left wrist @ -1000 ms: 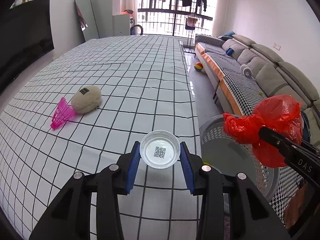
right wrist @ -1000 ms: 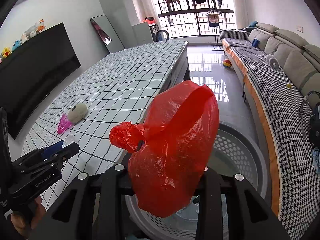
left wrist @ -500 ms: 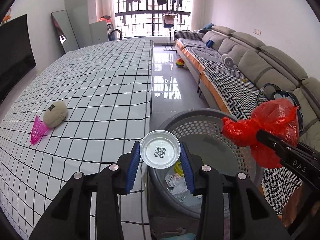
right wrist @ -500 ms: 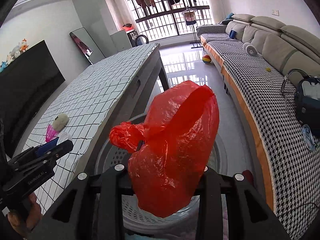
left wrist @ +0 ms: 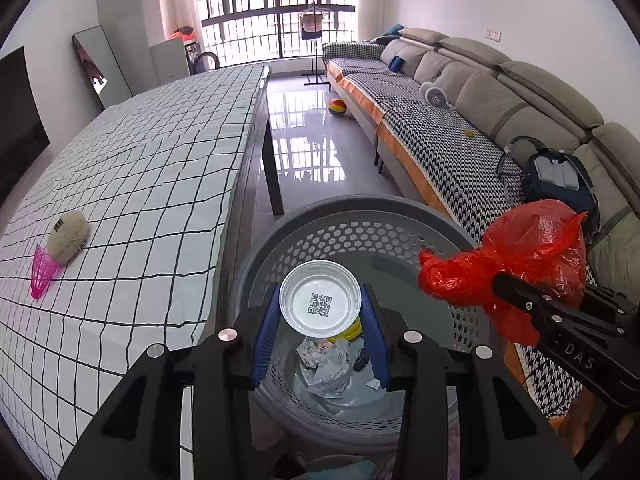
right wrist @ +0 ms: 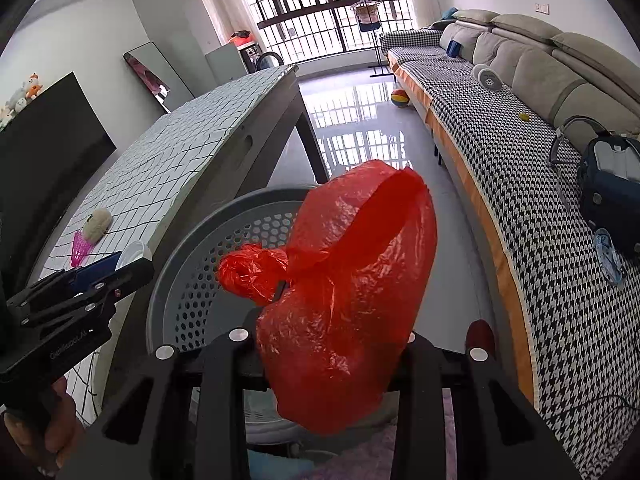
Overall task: Collect trash
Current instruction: 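Open both grippers to drop the lid and red bag into the basket, then move both grippers back to the pink shuttlecock and fluffy ball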
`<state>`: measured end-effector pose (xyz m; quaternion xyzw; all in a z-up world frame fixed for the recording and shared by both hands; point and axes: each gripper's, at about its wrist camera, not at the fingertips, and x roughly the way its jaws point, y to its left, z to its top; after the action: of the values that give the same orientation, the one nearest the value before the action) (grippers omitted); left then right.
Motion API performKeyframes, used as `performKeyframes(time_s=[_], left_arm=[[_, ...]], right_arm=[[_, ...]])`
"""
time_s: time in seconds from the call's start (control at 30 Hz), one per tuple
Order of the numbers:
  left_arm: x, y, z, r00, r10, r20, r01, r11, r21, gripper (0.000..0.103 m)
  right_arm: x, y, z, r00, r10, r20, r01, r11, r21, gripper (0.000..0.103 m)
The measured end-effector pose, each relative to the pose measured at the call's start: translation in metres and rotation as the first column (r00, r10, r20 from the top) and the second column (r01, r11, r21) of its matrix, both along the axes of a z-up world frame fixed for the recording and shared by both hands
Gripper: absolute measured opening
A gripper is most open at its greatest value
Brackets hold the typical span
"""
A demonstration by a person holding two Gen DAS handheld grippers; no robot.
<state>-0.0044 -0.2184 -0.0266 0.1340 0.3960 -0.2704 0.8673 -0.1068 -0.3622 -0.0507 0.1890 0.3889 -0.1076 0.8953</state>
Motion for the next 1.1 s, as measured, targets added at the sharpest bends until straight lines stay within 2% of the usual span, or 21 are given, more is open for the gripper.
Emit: performKeyframes(time_s=[0.33,0.7,0.77,0.8,0.83,0.9,0.93,1.1], left_arm=[[0.009,-0.003,-0.015,0.999,0.016,-0.042,-0.015,1.000,0.019,0.039],[0.016,0.002,-0.014,0.998,0.037,-0.054,-0.037,0.999,0.010,0.040],[0.016,0.002,-0.013,0.998,0.039,-0.052,-0.038,0.999,0.010,0.040],[0.016,0.002,-0.013,0.998,0.039,-0.052,-0.039,0.999,0.011,0.041],[0.016,0.003,-0.013,0.998,0.042,-0.050,-0.041,0.999,0.012,0.050],[0.016,0.004,-0.011,0.998,0.053,-0.039,-0.052,0.999,0.013,0.065],[0.016,0.004,-0.010,0.998,0.057,-0.034,-0.056,0.998,0.011,0.067],[0.017,0.006,-0.008,0.998,0.061,-0.035,-0.061,0.998,0.010,0.068]], right_arm=[[0.019,0.006,-0.005,0.998,0.059,-0.026,-0.059,0.998,-0.008,0.032],[0.043,0.014,-0.006,0.991,0.126,-0.040,-0.127,0.992,-0.022,0.032],[0.044,0.015,-0.005,0.991,0.130,-0.036,-0.131,0.991,-0.023,0.042],[0.044,0.015,-0.003,0.991,0.129,-0.031,-0.130,0.991,-0.029,0.053],[0.043,0.014,-0.002,0.992,0.124,-0.024,-0.125,0.992,-0.037,0.061],[0.042,0.013,0.002,0.993,0.117,-0.010,-0.117,0.992,-0.041,0.063],[0.041,0.012,0.003,0.993,0.116,-0.007,-0.116,0.993,-0.038,0.063],[0.040,0.010,0.006,0.994,0.106,-0.004,-0.106,0.994,-0.037,0.063]])
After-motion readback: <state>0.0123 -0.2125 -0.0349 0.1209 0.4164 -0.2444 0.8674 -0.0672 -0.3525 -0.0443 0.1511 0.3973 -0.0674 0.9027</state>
